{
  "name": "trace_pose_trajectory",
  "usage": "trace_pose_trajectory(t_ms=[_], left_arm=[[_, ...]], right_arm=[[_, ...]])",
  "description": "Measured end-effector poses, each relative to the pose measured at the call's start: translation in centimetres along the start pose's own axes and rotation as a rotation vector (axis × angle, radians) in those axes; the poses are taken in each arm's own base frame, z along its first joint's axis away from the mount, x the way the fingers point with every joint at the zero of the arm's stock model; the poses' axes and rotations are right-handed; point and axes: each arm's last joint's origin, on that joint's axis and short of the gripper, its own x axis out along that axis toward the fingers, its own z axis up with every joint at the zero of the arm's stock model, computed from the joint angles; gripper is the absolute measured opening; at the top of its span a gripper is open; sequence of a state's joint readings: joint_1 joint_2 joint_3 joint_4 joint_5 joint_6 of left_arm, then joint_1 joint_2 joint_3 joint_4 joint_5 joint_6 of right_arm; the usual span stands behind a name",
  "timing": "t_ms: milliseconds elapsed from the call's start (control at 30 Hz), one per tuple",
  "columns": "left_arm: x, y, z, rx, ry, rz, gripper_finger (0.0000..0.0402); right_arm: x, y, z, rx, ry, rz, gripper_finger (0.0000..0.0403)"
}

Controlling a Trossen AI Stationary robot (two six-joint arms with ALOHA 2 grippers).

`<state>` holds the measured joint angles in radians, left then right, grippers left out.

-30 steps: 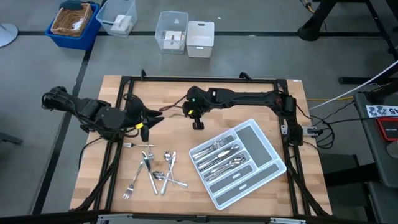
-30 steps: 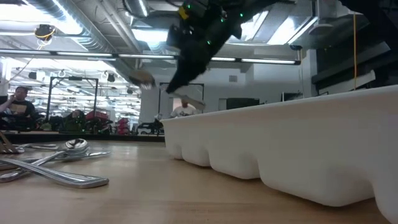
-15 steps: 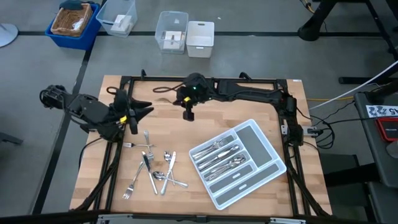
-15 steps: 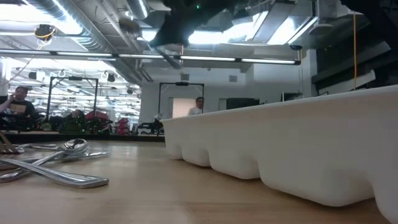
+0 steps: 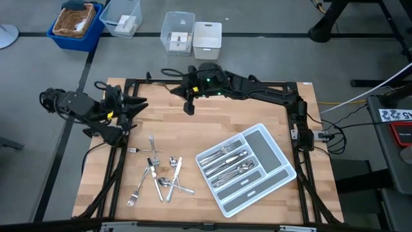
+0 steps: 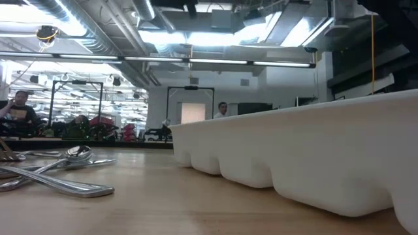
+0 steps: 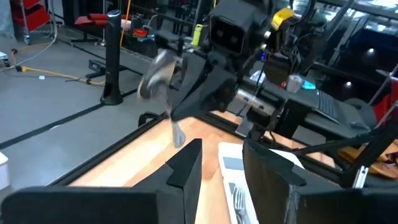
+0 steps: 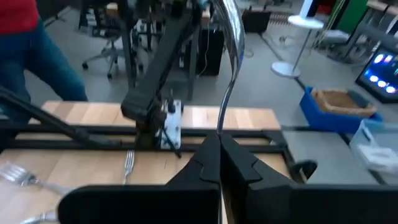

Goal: Sort silverware
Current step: Put the silver spoon into the silverware tray

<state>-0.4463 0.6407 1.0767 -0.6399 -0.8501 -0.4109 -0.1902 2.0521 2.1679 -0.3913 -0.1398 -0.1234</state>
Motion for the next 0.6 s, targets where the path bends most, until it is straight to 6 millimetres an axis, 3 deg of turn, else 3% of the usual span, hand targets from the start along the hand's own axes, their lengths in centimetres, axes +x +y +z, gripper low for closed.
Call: trace_pose_trajectory(t_ms=[200, 400, 600], left_arm=[[0.1, -0.1, -0.1, 0.02, 0.004, 0.001, 0.0107], [0.7, -0.5, 0.0, 0.237, -0.004, 0.022, 0.0108], [2.0, -1.1, 1.2, 0.285, -0.095, 0.091, 0.0148]], right_arm=[[-0.5, -0.1, 1.6, -0.016, -0.111, 0.002, 0.0], [-0.5, 0.0, 1.9, -0.023, -0.141, 0.037, 0.0], [-0.5, 0.2, 1.9, -0.026, -0.146, 0.076, 0.0]])
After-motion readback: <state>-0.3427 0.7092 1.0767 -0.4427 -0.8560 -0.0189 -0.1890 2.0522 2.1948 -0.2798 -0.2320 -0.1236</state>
